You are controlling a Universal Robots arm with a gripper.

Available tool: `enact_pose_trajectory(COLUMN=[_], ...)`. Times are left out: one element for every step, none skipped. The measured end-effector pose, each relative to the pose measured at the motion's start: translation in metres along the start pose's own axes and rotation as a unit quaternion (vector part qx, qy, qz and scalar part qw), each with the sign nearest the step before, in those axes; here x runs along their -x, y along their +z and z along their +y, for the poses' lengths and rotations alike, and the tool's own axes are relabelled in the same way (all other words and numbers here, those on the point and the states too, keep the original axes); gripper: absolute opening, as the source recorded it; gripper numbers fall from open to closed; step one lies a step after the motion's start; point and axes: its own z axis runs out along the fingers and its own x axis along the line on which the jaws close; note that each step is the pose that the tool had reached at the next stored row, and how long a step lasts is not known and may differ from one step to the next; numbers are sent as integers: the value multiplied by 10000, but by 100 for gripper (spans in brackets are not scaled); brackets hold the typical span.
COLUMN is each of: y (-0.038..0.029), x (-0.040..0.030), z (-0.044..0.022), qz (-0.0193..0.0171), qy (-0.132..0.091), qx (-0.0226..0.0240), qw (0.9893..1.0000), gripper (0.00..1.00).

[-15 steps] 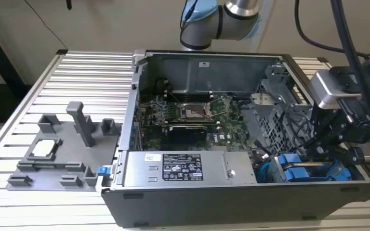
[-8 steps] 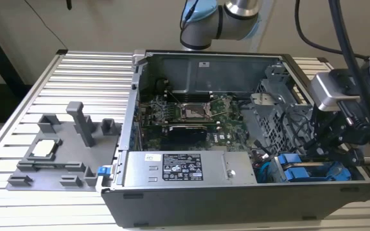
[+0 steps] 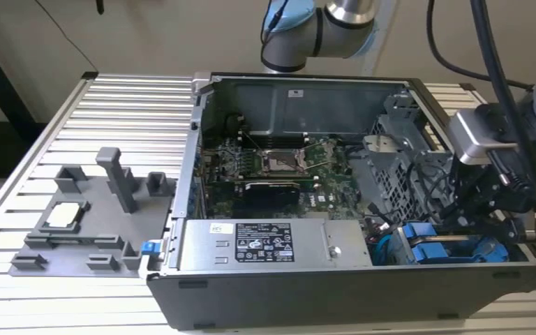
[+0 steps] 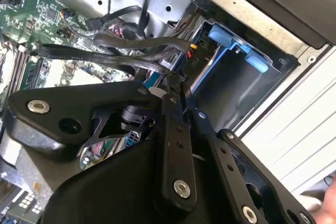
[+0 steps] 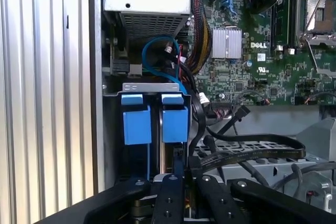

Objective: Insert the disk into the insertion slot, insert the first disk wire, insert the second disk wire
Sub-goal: 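Insert the first disk wire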

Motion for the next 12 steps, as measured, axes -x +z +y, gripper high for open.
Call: enact_pose_trajectory(y=[6, 10, 14, 15, 16, 16, 17, 18, 19, 18, 18, 19], x=[-1, -1, -2, -2, -2, -3, -3, -3, -2, -3, -3, -3], z=[0, 0, 0, 0, 0, 0, 0, 0, 0, 0, 0, 0], qz=[0, 1, 1, 2, 2, 2, 1, 0, 0, 1, 1, 1], qy=[1, 2, 2, 3, 3, 3, 3, 3, 3, 3, 3, 3], qx=[0, 0, 0, 0, 0, -1, -1, -1, -1, 0, 0, 0], qw=[10000, 10000, 10000, 10000, 10000, 10000, 10000, 10000, 10000, 10000, 10000, 10000], gripper=[16, 16, 16, 16, 16, 16, 16, 16, 16, 16, 16, 16])
